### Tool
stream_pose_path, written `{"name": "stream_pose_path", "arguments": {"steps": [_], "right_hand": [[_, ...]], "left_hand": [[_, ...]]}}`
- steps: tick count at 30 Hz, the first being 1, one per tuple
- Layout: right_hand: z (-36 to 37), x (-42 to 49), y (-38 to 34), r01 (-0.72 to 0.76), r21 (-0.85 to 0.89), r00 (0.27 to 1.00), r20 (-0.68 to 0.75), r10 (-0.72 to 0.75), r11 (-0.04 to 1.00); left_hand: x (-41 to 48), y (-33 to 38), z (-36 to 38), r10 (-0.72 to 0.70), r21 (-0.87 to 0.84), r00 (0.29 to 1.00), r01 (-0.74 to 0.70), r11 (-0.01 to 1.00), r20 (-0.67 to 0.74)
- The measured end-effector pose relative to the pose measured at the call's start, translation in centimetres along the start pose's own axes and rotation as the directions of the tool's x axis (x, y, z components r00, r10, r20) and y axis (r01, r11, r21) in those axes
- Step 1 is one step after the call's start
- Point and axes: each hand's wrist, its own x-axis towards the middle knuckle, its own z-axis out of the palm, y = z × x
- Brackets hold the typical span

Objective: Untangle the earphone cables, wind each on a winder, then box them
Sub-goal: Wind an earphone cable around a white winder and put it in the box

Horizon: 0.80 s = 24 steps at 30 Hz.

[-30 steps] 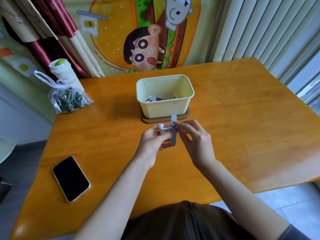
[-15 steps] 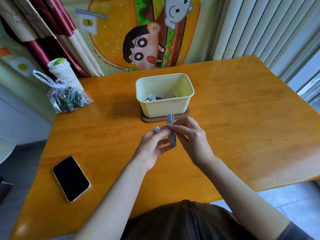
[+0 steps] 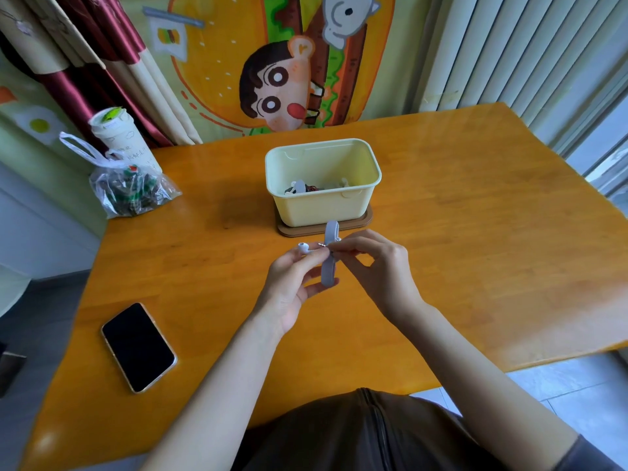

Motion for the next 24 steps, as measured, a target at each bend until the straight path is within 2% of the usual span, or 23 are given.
{"name": "stream_pose_path", "arguments": {"steps": [3,8,12,21,24], "right_hand": [[0.0,0.0,-0.1,0.024,-0.008,0.998,0.050,-0.024,1.000],[0.2,0.1,-0.4,0.008,0.027,0.999,0.033,-0.009,1.000],[0.7,0.1,-0.9,-0.089,0.056,0.996,0.016,0.088,0.994],[1.2,0.2,-2.0,-0.269,0.193,0.960,-0.025,0.279,0.943],[1.2,0.1,-2.1,-0.268,0.116,0.962,-0.019,0.272,0.956]], "left_hand": [[-0.1,0.2,0.1,0.008,0.009,1.000,-0.008,1.000,-0.013],[-0.1,0.3,0.4,0.005,-0.020,0.998,-0.006,1.000,-0.064],[-0.1,0.5,0.6,-0.007,-0.024,0.998,0.005,1.000,-0.061],[-0.3,1.2,1.1,0.072,0.004,0.997,-0.072,0.997,-0.014],[-0.4,1.4,1.3,0.075,-0.028,0.997,-0.075,0.997,0.005]]}}
